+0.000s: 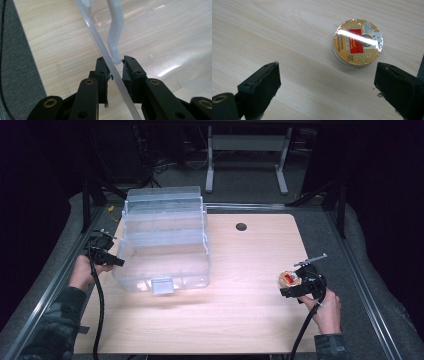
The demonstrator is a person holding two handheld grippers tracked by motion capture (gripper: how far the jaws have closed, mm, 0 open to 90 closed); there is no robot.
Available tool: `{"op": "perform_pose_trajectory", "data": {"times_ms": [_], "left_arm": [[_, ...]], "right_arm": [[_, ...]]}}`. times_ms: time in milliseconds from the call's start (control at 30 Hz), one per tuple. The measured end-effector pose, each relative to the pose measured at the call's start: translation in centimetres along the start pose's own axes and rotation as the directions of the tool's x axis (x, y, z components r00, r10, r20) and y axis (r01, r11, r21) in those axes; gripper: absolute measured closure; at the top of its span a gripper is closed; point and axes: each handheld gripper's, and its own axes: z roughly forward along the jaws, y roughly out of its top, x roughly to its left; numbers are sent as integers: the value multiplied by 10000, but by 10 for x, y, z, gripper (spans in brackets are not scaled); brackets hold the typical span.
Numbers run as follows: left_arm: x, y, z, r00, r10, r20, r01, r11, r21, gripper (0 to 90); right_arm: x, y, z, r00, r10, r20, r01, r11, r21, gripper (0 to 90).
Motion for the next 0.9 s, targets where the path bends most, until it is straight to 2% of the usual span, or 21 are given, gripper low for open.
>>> {"op": "perform_pose_trajectory", "data": {"times_ms": [300,500,767,800,833,900], "left_arm": [[-22,9,5,9990,455,-5,-455,9989,120,731],[-34,13,9,9984,531,168,-532,9986,18,727],[-53,22,15,9955,868,371,-869,9962,20,722],[-56,24,15,9953,894,382,-896,9960,36,721],[-58,24,16,9952,896,397,-897,9960,21,722],[-64,26,17,9949,919,418,-920,9958,-8,722]], "right_arm": [[-4,-6,-4,9999,147,82,-146,9999,-65,61],[-6,-8,-1,9997,227,117,-227,9997,23,61],[-9,-8,0,9996,274,32,-274,9996,53,61],[-9,-9,0,9993,283,245,-284,9996,58,61],[-9,-9,0,9992,298,248,-299,9995,50,61],[-11,-10,1,9994,324,114,-325,9995,55,62]]}}
